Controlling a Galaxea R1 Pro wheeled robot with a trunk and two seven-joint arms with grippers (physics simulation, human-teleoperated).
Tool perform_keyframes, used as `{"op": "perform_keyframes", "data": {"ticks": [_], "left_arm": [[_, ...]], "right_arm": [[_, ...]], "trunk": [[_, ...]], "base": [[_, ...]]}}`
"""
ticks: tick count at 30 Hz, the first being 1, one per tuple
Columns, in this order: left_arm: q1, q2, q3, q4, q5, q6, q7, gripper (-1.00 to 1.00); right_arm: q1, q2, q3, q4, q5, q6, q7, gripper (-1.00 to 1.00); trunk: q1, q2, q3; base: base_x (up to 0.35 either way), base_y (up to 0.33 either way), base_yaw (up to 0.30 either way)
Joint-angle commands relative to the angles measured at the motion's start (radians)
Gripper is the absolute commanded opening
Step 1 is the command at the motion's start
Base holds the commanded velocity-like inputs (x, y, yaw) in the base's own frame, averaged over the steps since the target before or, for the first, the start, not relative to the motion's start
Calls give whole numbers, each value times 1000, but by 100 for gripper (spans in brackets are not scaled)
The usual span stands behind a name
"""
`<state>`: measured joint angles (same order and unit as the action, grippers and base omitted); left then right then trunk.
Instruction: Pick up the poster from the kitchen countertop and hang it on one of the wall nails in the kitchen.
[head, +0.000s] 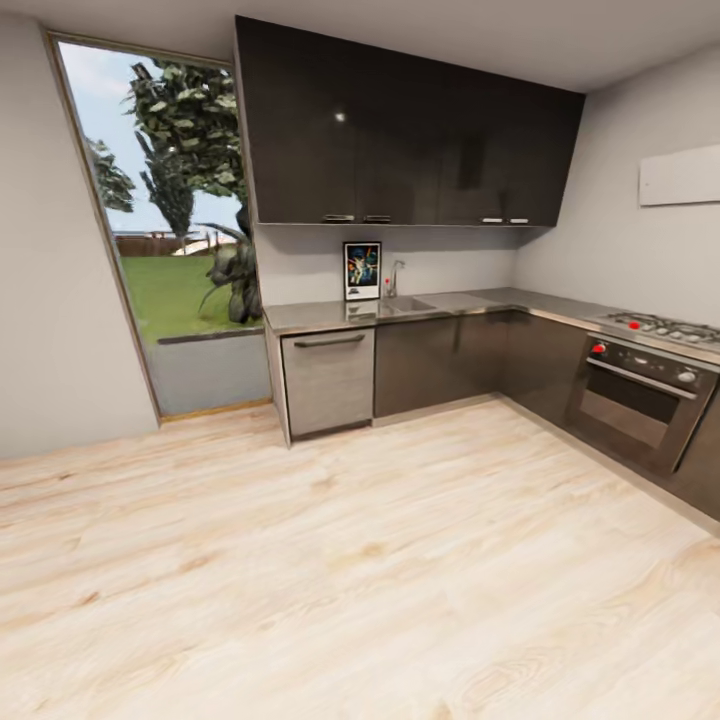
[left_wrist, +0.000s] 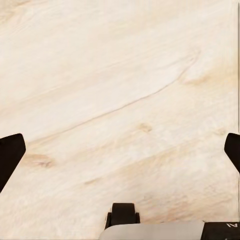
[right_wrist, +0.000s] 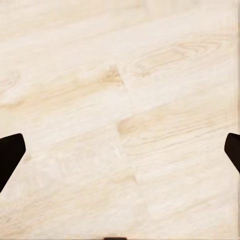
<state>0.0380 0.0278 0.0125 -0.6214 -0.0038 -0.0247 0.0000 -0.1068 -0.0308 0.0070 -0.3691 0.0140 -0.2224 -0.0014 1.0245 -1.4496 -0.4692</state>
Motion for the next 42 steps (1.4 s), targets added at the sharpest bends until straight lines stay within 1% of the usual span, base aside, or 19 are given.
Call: {"op": "perform_keyframes", "data": {"ticks": [1,6,24,35,42], "left_arm": [[0,0,1,-1,-1,-1,0,100],[0,0,1,-1,-1,-1,0,100],[0,0,1,0,-1,-1,0,100],[0,0,1,0,-1,-1,0,100],[0,0,1,0,-1,-1,0,100]], "right_arm": [[-1,0,1,1,1,-3,0,100],[-1,0,1,2,2,-3,0,100],[-1,0,1,2,2,-3,0,100],[-1,-1,-2,2,1,-3,0,100],[-1,-10,-3,1,1,-3,0,100]], "trunk": [[1,0,-1],[1,0,-1],[1,0,-1],[1,0,-1],[1,0,-1]], "base": [[282,-205,0],[266,-233,163],[250,-253,274],[233,-266,56],[229,-268,4]]}}
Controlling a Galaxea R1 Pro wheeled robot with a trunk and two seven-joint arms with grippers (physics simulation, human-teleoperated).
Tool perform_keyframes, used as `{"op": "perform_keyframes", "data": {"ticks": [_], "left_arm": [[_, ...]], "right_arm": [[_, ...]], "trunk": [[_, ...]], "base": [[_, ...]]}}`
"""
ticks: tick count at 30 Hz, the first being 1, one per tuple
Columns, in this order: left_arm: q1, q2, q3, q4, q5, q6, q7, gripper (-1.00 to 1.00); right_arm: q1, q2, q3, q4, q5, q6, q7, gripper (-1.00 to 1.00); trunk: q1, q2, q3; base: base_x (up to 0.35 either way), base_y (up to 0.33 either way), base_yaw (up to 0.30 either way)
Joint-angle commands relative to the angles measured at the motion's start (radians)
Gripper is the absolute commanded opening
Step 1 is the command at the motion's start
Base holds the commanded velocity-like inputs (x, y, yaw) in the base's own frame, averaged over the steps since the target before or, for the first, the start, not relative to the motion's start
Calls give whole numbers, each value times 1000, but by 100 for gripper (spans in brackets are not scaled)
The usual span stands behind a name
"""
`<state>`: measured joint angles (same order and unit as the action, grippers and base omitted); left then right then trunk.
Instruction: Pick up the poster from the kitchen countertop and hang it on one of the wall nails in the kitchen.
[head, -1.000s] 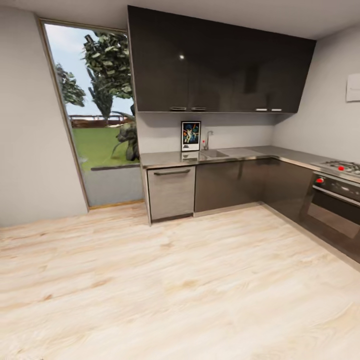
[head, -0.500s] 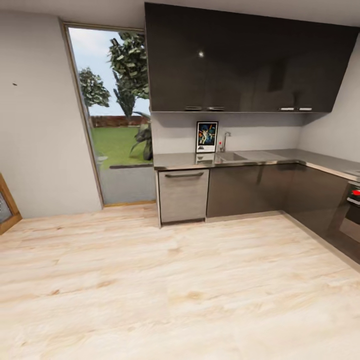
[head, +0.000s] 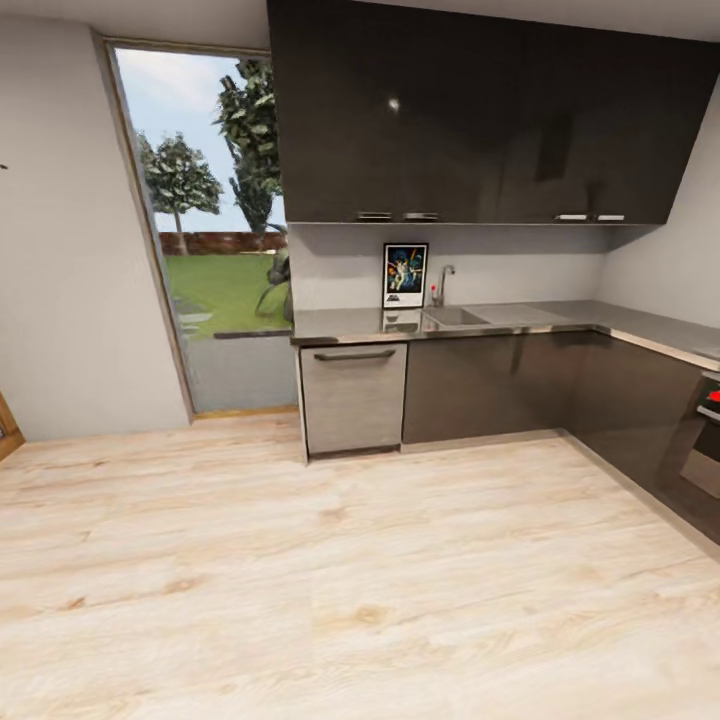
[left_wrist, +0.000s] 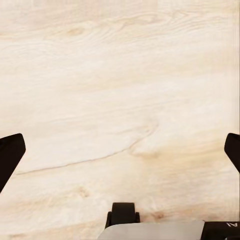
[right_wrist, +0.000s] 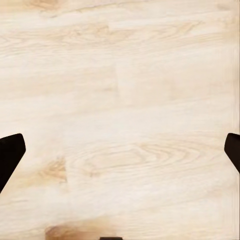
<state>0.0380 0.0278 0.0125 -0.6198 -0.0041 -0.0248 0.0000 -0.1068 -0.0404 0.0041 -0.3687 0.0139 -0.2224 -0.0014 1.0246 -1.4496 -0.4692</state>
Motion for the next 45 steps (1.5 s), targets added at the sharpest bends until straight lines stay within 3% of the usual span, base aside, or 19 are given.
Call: {"op": "perform_keyframes", "data": {"ticks": [1,45], "left_arm": [[0,0,1,-1,0,-1,0,100],[0,0,0,-1,-1,-1,0,100]], "right_arm": [[-1,0,0,1,1,-3,0,100],[-1,-1,2,1,1,-3,0,100]], "trunk": [[0,0,-1],[0,0,-1]], "base": [[229,-268,1],[229,-268,0]]}}
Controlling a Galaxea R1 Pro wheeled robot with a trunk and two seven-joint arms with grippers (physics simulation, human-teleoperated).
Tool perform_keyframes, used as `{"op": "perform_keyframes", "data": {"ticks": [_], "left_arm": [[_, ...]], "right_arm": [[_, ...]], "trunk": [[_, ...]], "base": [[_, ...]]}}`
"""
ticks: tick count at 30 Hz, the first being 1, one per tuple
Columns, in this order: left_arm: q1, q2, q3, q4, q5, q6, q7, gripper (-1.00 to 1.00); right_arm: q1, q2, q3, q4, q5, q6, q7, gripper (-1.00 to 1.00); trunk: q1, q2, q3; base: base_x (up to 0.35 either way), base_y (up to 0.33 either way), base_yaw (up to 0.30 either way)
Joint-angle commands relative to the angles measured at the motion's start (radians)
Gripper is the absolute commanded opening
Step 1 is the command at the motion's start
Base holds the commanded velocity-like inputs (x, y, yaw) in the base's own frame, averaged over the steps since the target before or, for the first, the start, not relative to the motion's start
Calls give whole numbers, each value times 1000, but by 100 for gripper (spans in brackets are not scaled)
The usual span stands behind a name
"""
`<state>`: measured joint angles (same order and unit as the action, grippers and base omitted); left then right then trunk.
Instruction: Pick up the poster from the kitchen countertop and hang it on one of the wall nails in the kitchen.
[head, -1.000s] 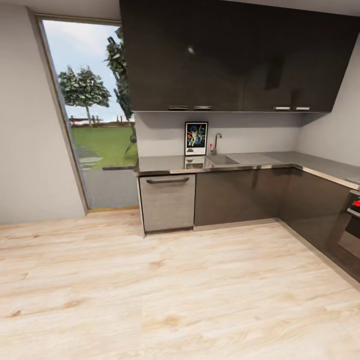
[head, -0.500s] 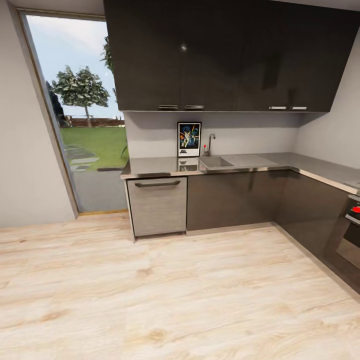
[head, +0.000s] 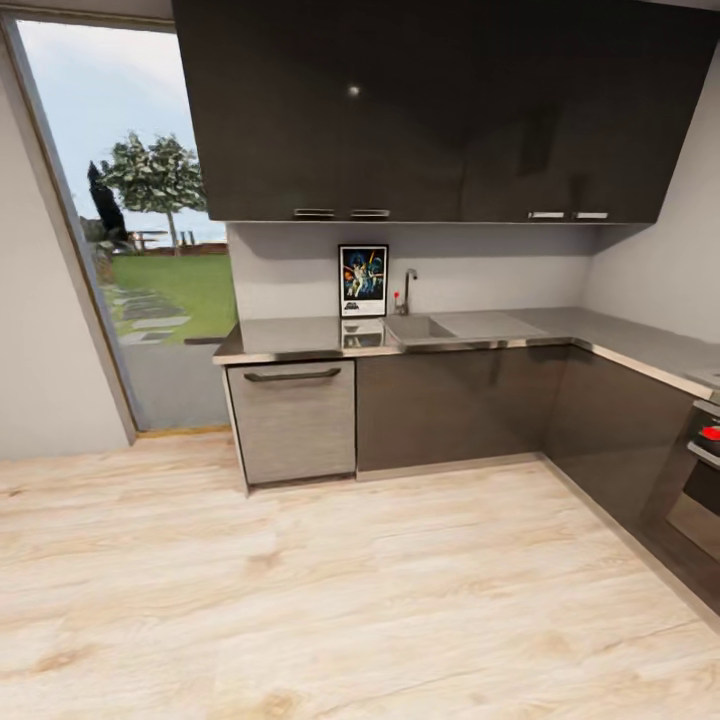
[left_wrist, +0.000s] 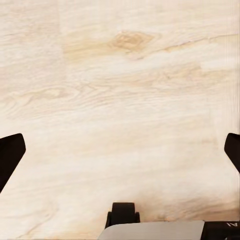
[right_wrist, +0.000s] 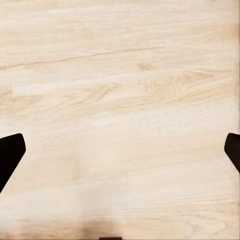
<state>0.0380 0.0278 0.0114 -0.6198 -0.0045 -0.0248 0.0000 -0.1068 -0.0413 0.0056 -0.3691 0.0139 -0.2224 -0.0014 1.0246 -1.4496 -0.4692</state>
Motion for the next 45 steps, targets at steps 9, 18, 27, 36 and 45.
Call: {"op": "perform_keyframes", "data": {"ticks": [9,18,27,36,45], "left_arm": [[0,0,1,-1,-2,-1,1,100],[0,0,2,-1,-1,0,0,100],[0,0,2,-1,-1,-1,1,100],[0,0,2,-1,-2,-1,0,100],[0,0,2,-1,-2,-1,0,100]], "right_arm": [[-1,0,1,1,1,-3,0,100],[-1,2,2,2,2,-3,0,100],[-1,3,2,2,3,-3,0,100],[-1,0,1,2,2,-3,0,100],[-1,1,1,2,1,-3,0,100]], "trunk": [[0,0,-1],[0,0,-1],[0,0,-1],[0,0,-1],[0,0,-1]], "base": [[229,-268,0],[239,-251,163],[286,-168,255],[313,-119,44],[315,-139,1]]}}
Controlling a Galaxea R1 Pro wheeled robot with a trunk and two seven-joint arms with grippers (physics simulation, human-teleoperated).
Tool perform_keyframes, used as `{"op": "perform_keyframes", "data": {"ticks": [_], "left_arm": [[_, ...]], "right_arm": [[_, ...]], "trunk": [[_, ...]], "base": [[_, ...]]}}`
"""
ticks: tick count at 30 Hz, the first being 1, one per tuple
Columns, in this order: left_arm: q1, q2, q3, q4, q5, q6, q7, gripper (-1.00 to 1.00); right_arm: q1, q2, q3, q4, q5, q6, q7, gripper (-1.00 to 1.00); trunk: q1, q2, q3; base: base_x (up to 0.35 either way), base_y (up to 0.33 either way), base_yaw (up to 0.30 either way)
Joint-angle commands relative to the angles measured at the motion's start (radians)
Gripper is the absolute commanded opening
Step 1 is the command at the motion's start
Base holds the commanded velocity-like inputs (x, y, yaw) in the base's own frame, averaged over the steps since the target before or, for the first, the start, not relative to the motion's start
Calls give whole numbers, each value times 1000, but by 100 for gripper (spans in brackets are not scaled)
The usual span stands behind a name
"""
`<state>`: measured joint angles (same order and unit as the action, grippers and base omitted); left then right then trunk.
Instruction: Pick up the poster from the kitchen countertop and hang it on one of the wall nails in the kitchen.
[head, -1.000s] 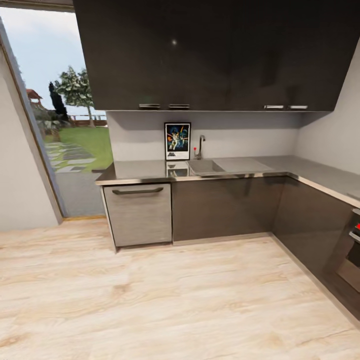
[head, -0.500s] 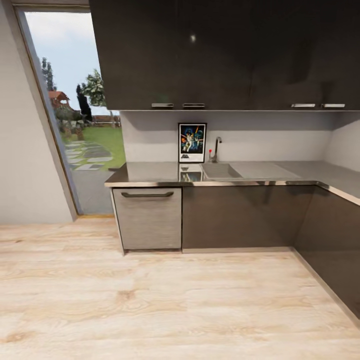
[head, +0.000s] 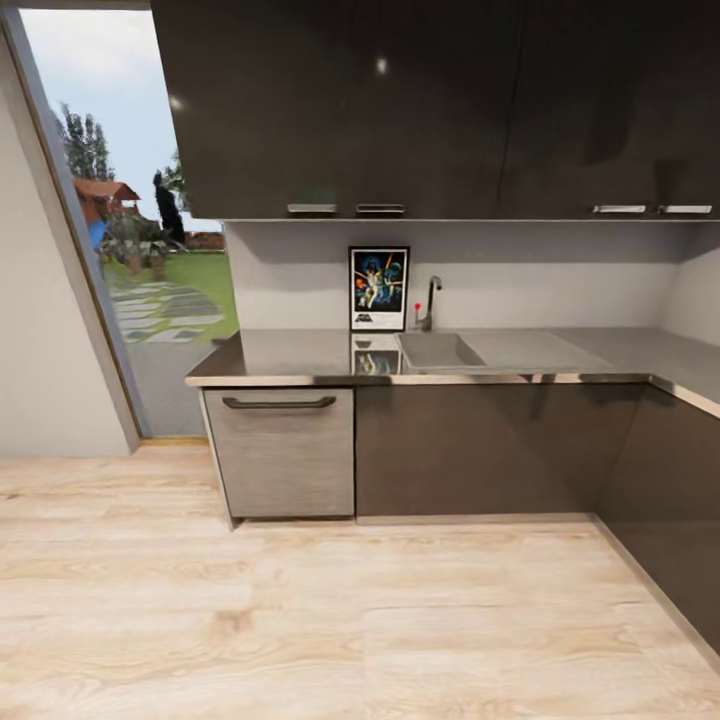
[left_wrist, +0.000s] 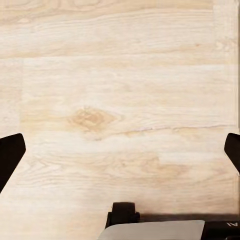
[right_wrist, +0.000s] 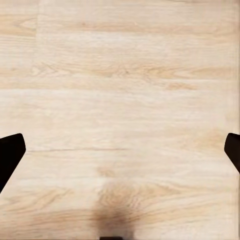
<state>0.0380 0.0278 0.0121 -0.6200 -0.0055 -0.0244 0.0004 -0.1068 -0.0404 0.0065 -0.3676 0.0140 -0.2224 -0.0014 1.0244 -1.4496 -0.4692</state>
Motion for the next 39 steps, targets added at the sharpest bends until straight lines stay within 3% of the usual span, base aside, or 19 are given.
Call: {"op": "perform_keyframes", "data": {"ticks": [1,21,26,31,35,36,39], "left_arm": [[0,0,1,-1,-1,-1,0,100],[0,0,3,-3,2,-2,0,100],[0,-1,0,-14,6,-12,-2,100],[0,-7,-9,-155,8,-30,-6,100],[0,-11,-9,-373,8,-26,-8,100],[0,-18,-10,-488,8,-2,-9,100],[0,-43,-24,-650,8,104,-9,100]], "right_arm": [[-1,0,0,0,1,-3,0,100],[-1,-1,-2,-1,1,-3,0,100],[-1,-1,-5,-1,1,-34,-2,100],[-1,-2,-10,-1,-3,-64,-5,100],[-1,-2,-11,-2,-4,-75,-6,100],[-1,-3,-12,-2,-4,-78,-6,100],[-1,-12,-13,-2,-4,-81,-6,100]], "trunk": [[1,0,-1],[1,0,-1],[1,0,-1],[1,0,-1],[1,0,-1],[1,0,-1],[1,0,-1]], "base": [[315,-146,0],[314,-127,0],[135,-38,0],[36,-10,0],[13,-4,0],[6,-2,0],[4,-1,0]]}}
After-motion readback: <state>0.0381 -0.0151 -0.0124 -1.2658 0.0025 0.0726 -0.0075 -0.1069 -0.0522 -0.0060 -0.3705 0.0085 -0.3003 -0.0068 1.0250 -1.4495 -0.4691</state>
